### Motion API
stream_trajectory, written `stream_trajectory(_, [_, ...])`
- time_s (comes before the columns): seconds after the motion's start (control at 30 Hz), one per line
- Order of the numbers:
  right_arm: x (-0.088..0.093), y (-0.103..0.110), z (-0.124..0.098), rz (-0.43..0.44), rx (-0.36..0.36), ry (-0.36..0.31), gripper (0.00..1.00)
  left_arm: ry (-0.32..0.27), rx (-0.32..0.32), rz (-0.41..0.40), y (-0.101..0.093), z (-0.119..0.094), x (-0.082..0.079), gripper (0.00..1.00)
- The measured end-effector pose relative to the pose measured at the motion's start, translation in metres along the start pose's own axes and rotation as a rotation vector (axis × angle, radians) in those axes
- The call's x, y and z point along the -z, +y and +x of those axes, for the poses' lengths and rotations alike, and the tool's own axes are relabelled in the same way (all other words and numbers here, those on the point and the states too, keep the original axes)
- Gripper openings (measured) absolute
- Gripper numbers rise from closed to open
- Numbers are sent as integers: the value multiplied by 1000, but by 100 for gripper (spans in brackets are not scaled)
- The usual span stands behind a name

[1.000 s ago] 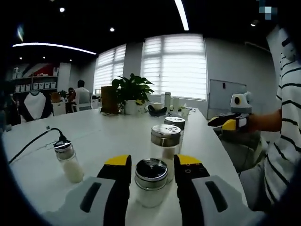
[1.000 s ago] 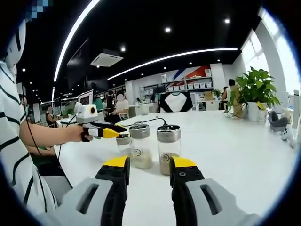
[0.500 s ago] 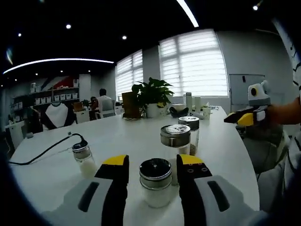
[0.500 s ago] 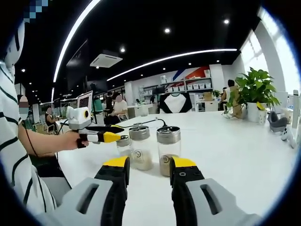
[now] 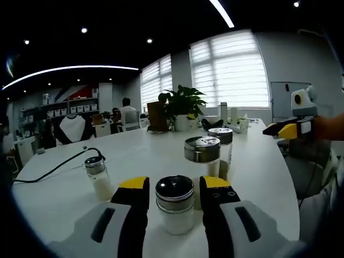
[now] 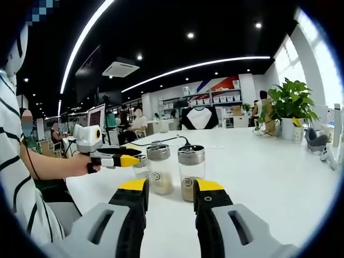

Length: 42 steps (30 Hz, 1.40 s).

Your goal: Rotate the seasoning bottle until the label or dispensing opening points toward the visible target arrow and the bottle remains upright within the marked orientation range

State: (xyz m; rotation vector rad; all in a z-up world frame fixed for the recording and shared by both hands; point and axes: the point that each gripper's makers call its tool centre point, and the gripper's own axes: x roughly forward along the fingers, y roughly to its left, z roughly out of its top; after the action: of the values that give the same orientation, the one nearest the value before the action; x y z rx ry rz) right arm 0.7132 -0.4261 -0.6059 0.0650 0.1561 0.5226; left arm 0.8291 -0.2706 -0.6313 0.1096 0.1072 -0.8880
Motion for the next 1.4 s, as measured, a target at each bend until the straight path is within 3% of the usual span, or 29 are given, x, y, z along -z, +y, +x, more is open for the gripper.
stream_trajectory(0.4, [2,0,0,5,3,5,31,14,17,-48,0,0,4,32])
stream_trajectory(0.73, [2,-1,-1,8,4,3,31,20,37,-74,0,0,5,32])
stream_trajectory(0.93, [3,0,-1,11,0,1,30,29,77,-83,1,-1,5,31])
stream_trajectory(1.4, [3,2,0,12,-7,0,31,82,221,-20,-3,2,6,31])
